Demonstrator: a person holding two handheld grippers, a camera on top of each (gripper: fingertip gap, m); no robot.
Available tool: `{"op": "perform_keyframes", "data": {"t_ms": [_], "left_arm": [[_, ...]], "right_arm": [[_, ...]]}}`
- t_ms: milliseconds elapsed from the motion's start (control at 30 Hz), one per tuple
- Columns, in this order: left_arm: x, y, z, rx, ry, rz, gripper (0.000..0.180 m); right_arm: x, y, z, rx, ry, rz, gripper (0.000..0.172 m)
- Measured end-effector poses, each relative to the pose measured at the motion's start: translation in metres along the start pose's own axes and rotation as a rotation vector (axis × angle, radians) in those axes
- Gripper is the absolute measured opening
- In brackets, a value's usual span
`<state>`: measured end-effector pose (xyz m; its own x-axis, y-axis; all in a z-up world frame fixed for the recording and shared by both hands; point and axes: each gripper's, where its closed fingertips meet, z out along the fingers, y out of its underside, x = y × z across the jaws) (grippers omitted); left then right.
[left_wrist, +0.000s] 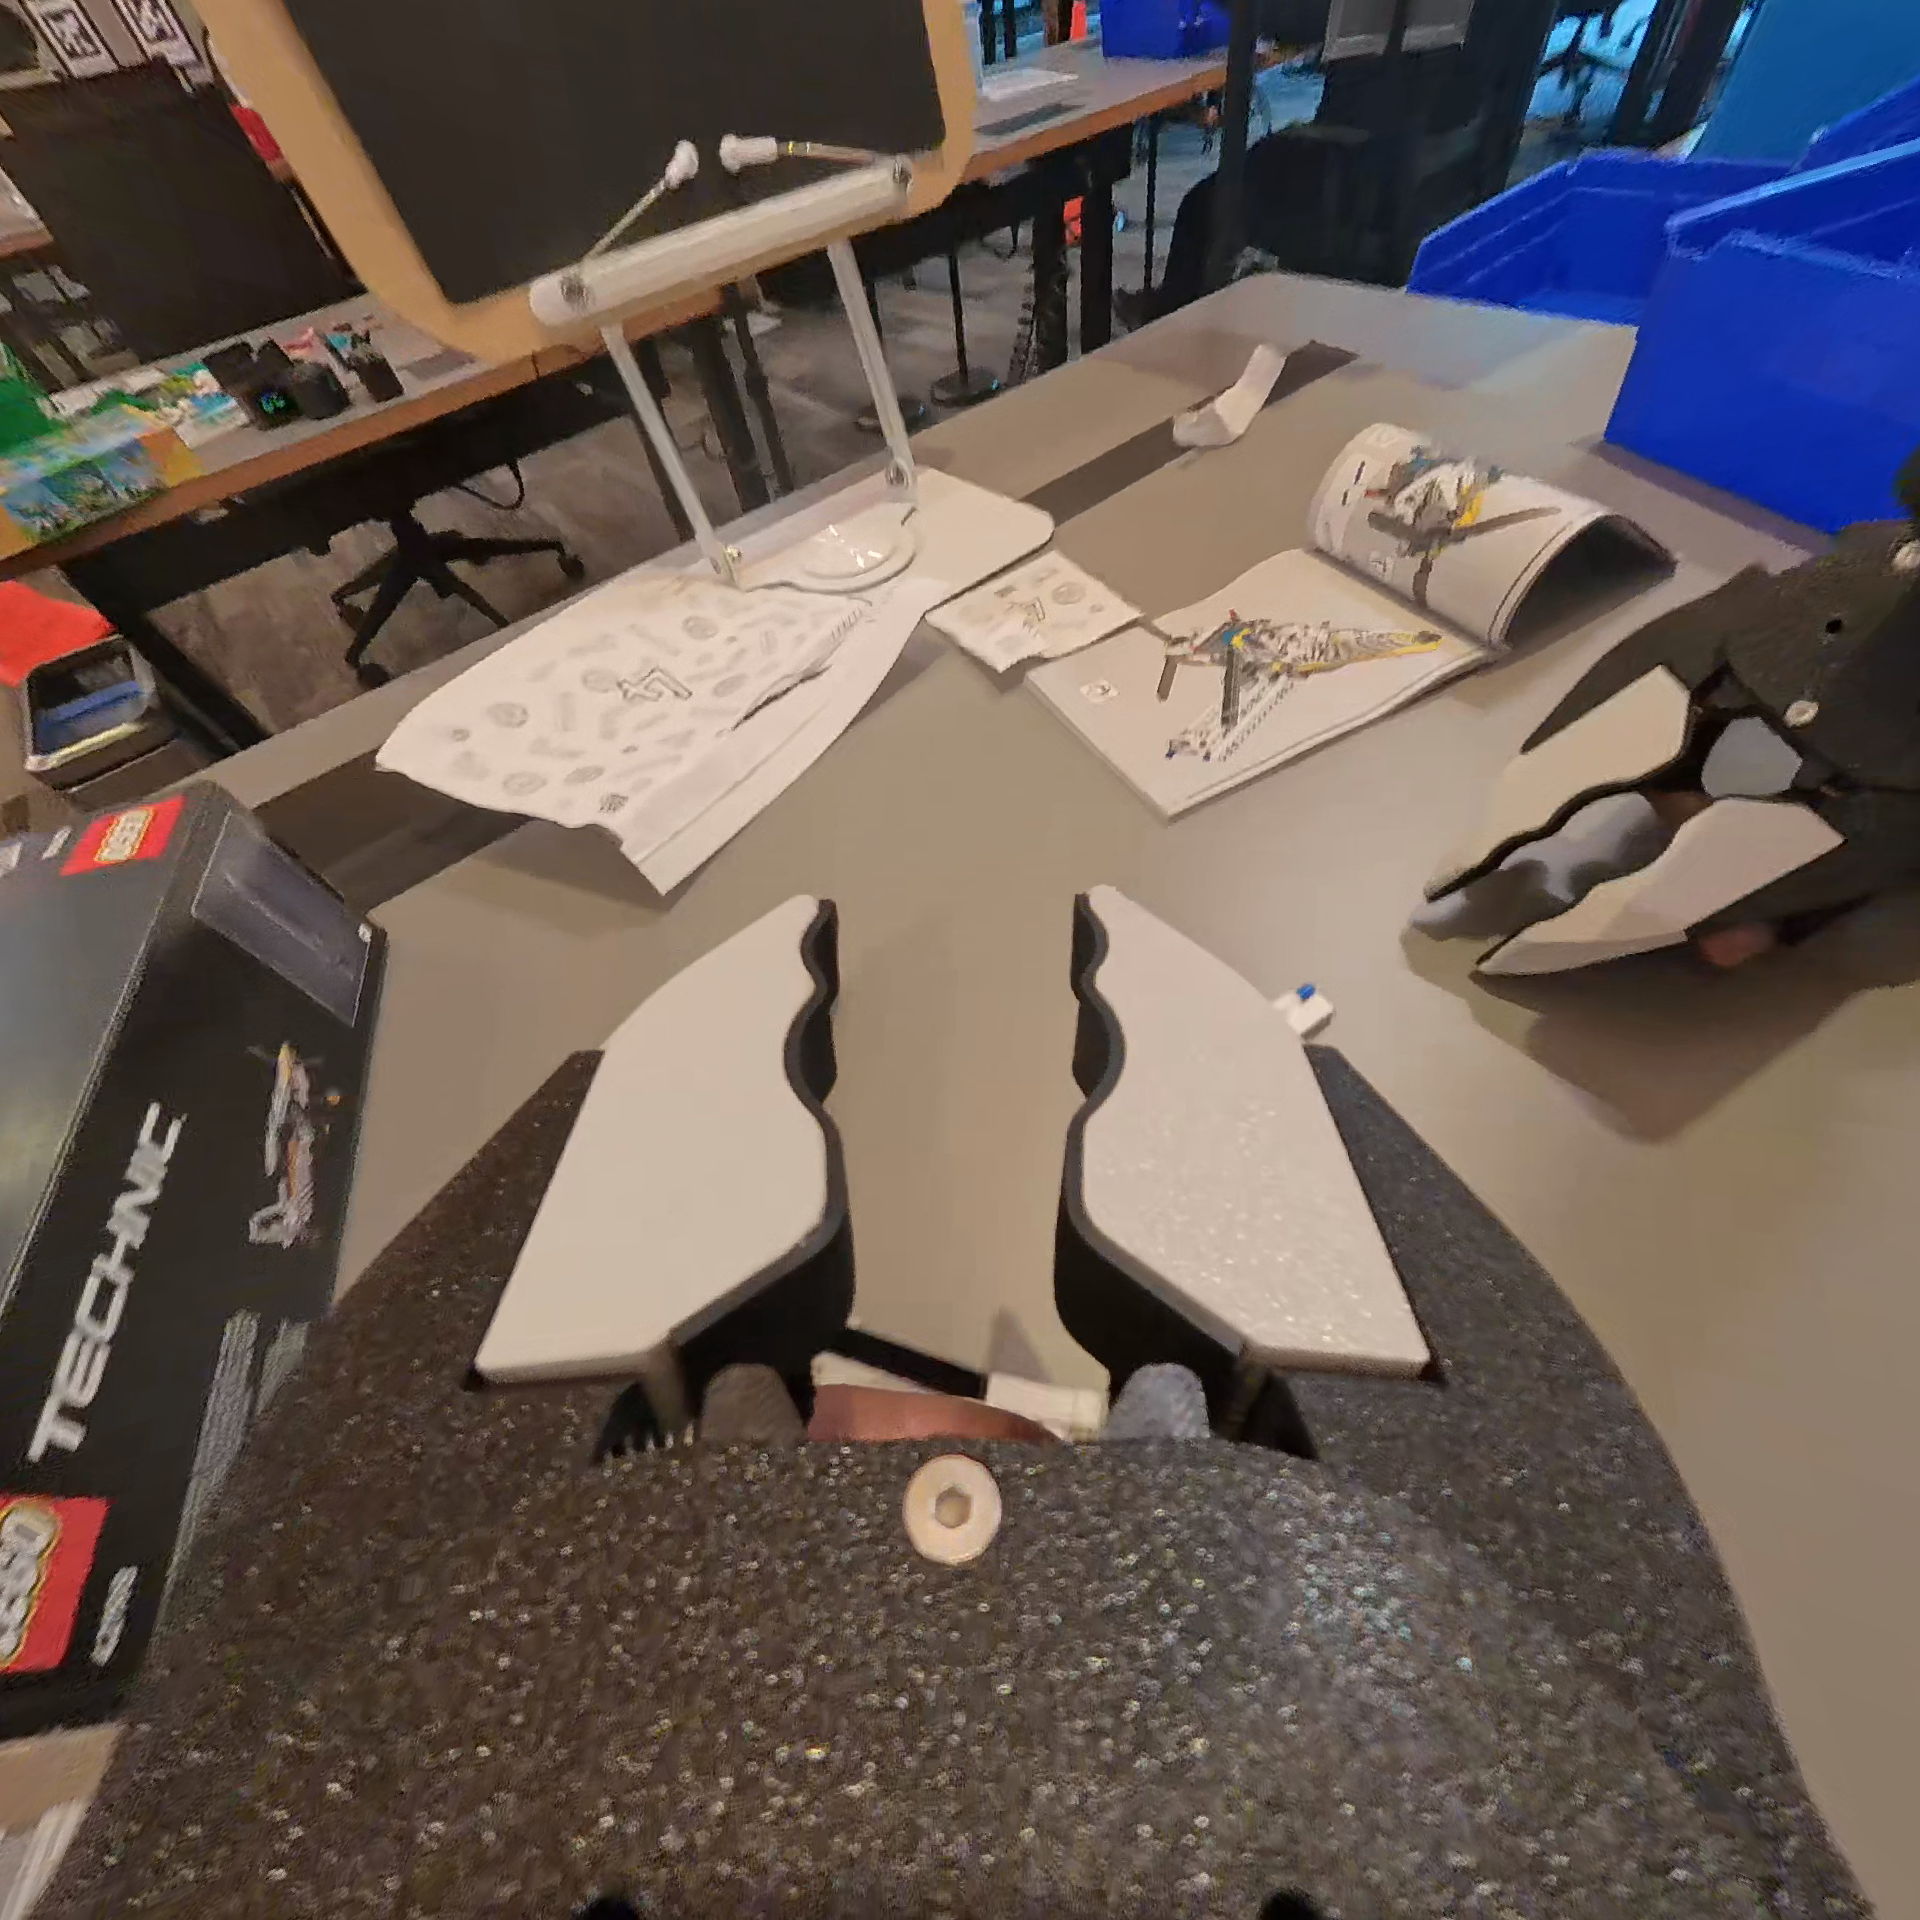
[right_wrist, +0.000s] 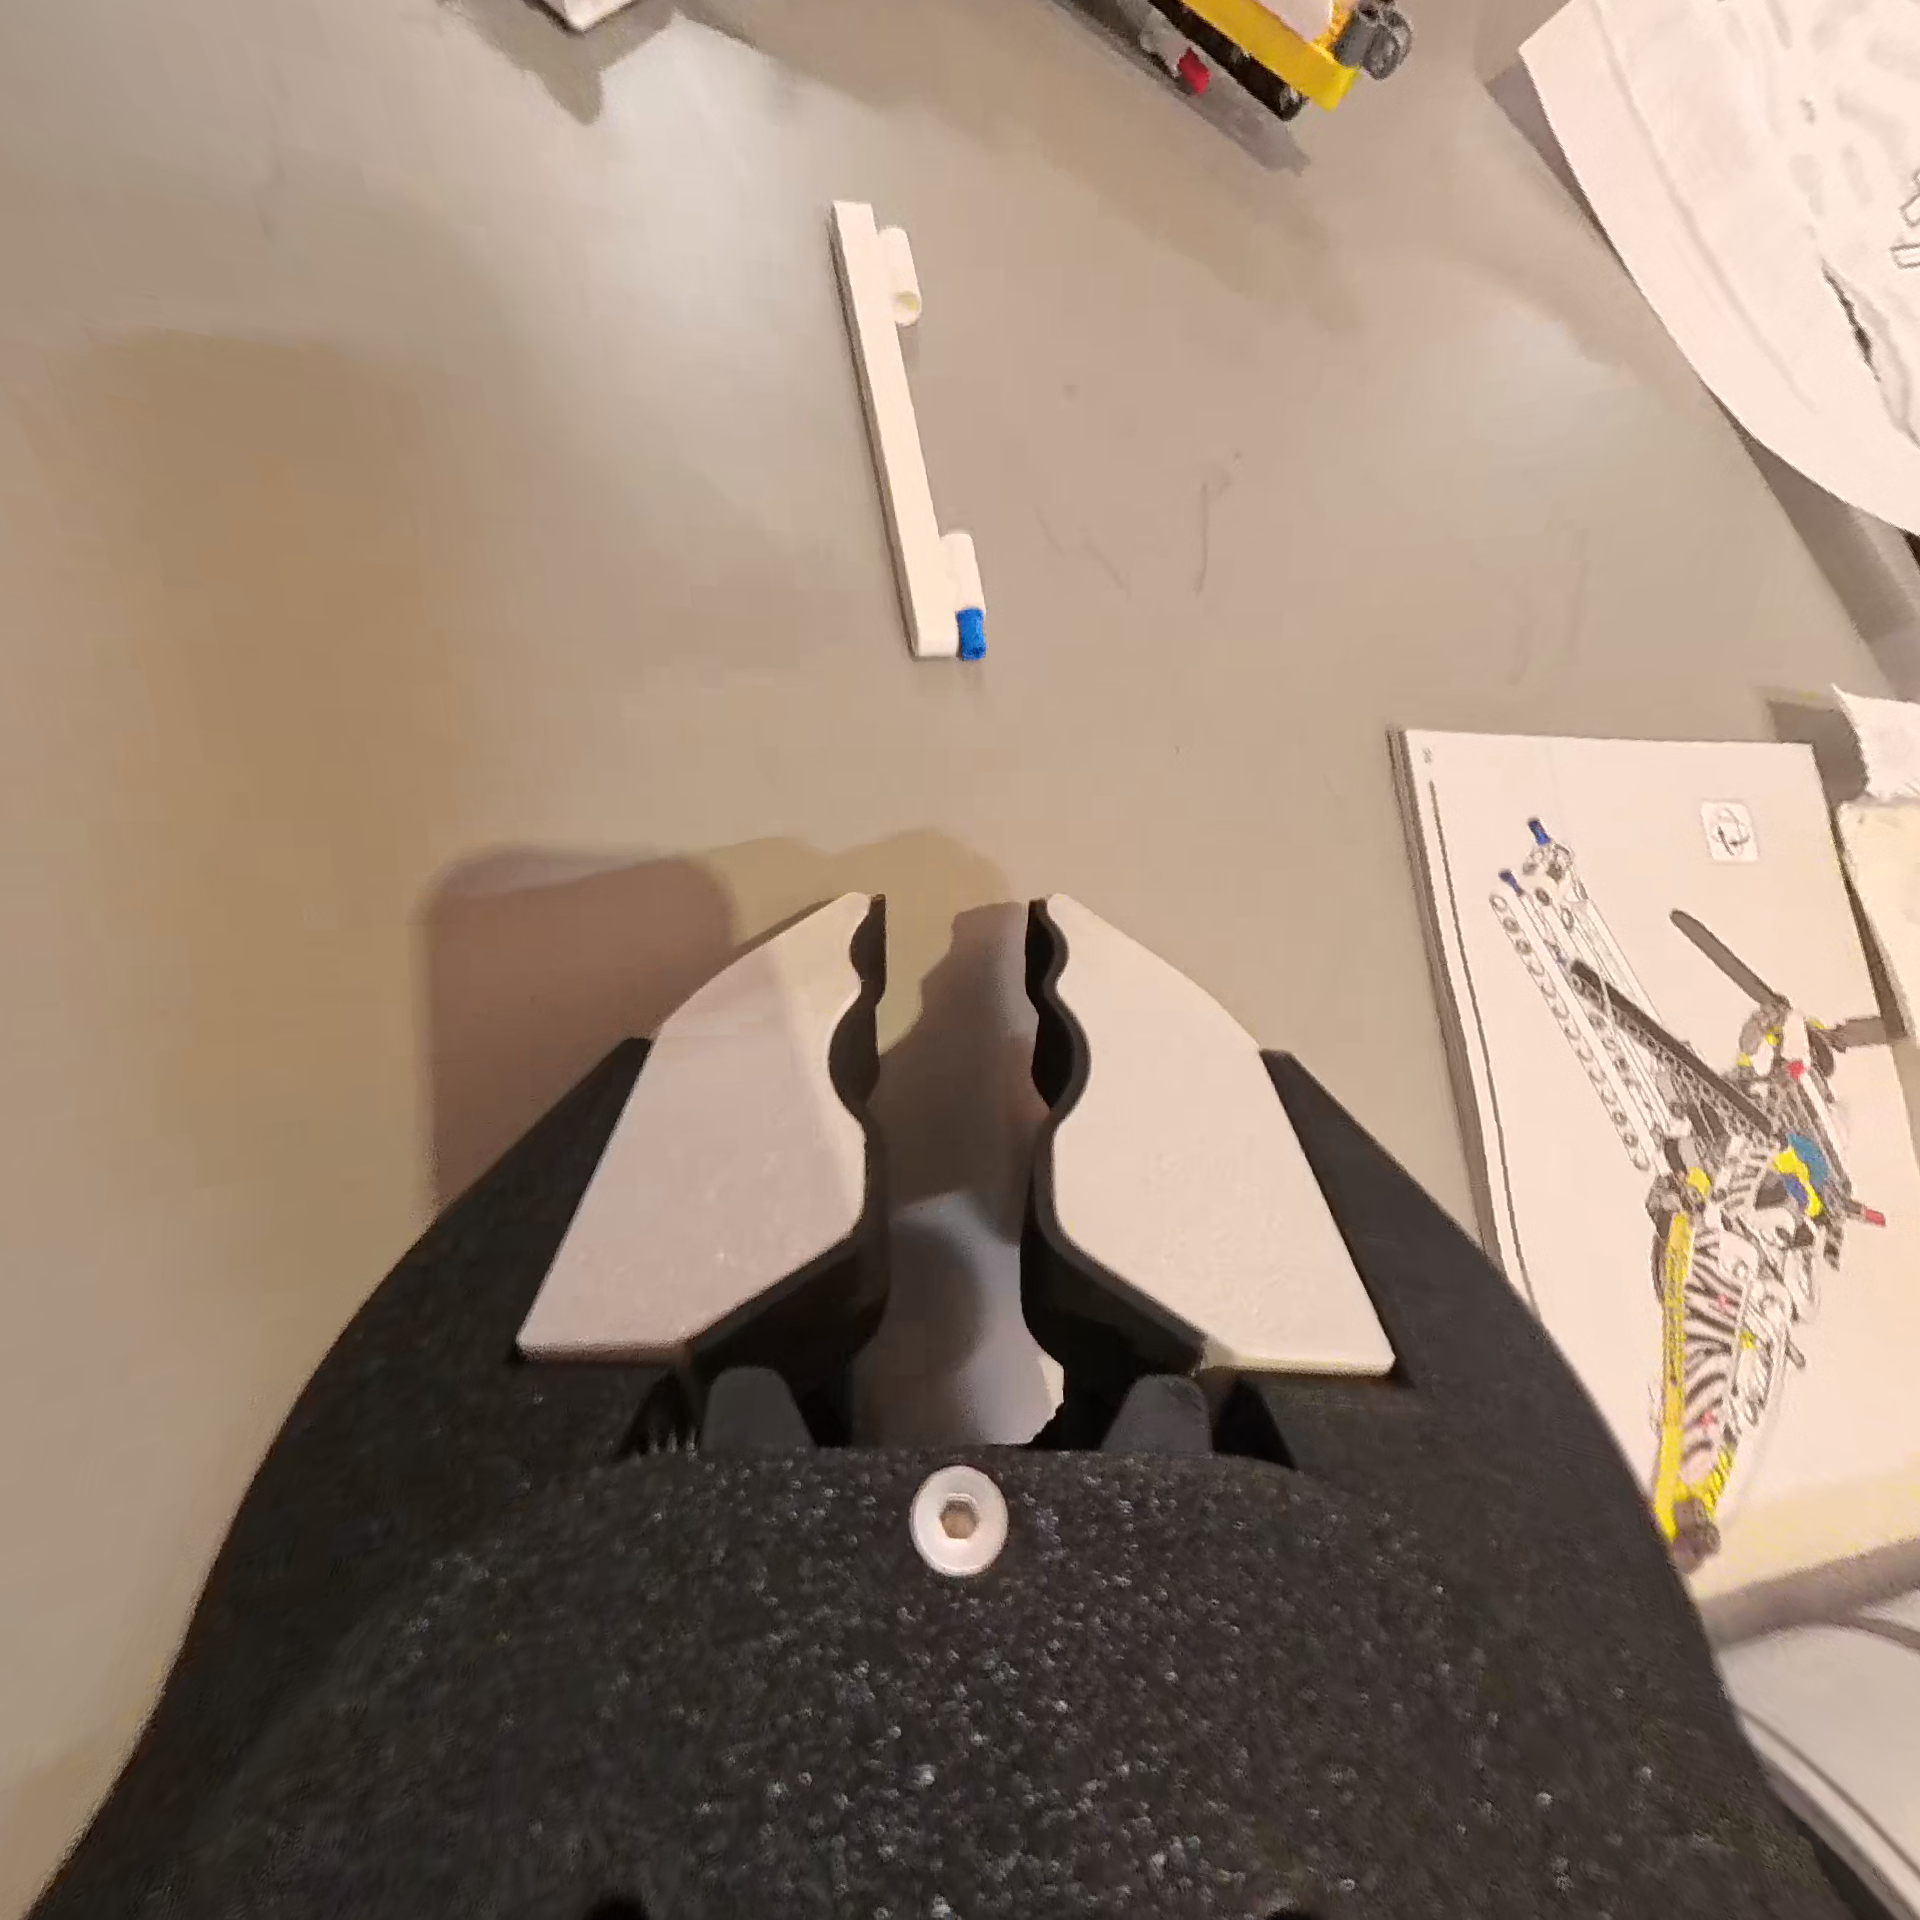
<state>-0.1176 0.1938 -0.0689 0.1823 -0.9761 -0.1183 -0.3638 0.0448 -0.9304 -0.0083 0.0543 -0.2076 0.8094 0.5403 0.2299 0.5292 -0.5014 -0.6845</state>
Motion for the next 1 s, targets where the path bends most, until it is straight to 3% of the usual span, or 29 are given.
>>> {"op": "perform_keyframes", "data": {"t_ms": [233, 400, 600, 800, 1000], "left_arm": [[0.003, 0.029, -0.015, -0.059, -0.008, 0.052, 0.045], [0.016, 0.032, 0.002, -0.066, 0.040, 0.073, 0.045], [0.051, 0.014, 0.047, -0.047, 0.137, 0.119, 0.045], [0.086, -0.005, 0.116, -0.082, 0.235, 0.156, 0.045], [0.090, -0.003, 0.172, -0.074, 0.174, 0.095, 0.045]], "right_arm": [[-0.001, -0.011, 0.011, -0.004, -0.011, -0.015, 0.025], [0.005, -0.015, 0.017, 0.002, -0.010, -0.014, 0.025], [0.014, -0.010, 0.012, 0.028, 0.013, 0.009, 0.024], [0.026, 0.001, 0.001, 0.038, 0.087, -0.020, 0.024], [0.036, 0.010, -0.009, 0.051, 0.159, -0.031, 0.024]]}}
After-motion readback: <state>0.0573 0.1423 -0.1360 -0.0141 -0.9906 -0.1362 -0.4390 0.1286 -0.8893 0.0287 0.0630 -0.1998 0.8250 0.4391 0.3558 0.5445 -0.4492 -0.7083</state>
